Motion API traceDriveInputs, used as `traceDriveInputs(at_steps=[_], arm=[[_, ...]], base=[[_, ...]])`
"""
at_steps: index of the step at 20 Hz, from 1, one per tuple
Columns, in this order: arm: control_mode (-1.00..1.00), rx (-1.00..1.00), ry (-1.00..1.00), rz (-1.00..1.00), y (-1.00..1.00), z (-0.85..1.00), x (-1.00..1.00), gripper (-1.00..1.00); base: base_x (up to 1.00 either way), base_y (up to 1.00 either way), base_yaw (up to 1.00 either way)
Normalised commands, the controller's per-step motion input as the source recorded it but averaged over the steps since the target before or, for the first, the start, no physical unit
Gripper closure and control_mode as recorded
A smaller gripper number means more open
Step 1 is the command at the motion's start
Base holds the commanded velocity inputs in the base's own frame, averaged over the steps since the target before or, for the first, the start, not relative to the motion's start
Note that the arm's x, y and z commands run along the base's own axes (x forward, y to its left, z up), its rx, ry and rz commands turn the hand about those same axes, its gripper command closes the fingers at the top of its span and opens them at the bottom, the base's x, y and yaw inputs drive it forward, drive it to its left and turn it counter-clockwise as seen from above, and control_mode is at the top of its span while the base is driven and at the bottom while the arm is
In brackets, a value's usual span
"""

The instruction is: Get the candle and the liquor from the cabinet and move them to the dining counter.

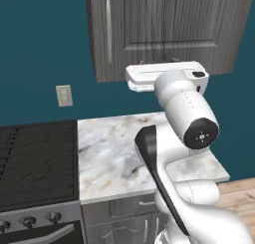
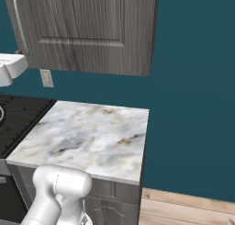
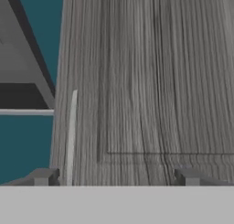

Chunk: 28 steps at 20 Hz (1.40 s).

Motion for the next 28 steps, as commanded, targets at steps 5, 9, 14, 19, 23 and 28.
traceDriveInputs(at_steps=[5, 9, 14, 19, 23, 28], arm=[[-1.00, 0.00, -0.06, 0.02, 0.34, 0.00, 0.00, -1.00], [-1.00, 0.00, -0.09, 0.04, 0.28, 0.00, 0.00, -1.00], [-1.00, 0.00, -0.07, 0.03, 0.25, 0.00, 0.00, -1.00], [-1.00, 0.00, -0.06, 0.03, 0.14, 0.00, 0.00, -1.00], [-1.00, 0.00, -0.03, 0.00, 0.13, 0.00, 0.00, -1.00], [-1.00, 0.00, -0.02, 0.00, 0.10, 0.00, 0.05, -1.00]], base=[[0.00, 0.00, 0.00], [0.00, 0.00, 0.00], [0.00, 0.00, 0.00], [0.00, 0.00, 0.00], [0.00, 0.00, 0.00], [0.00, 0.00, 0.00]])
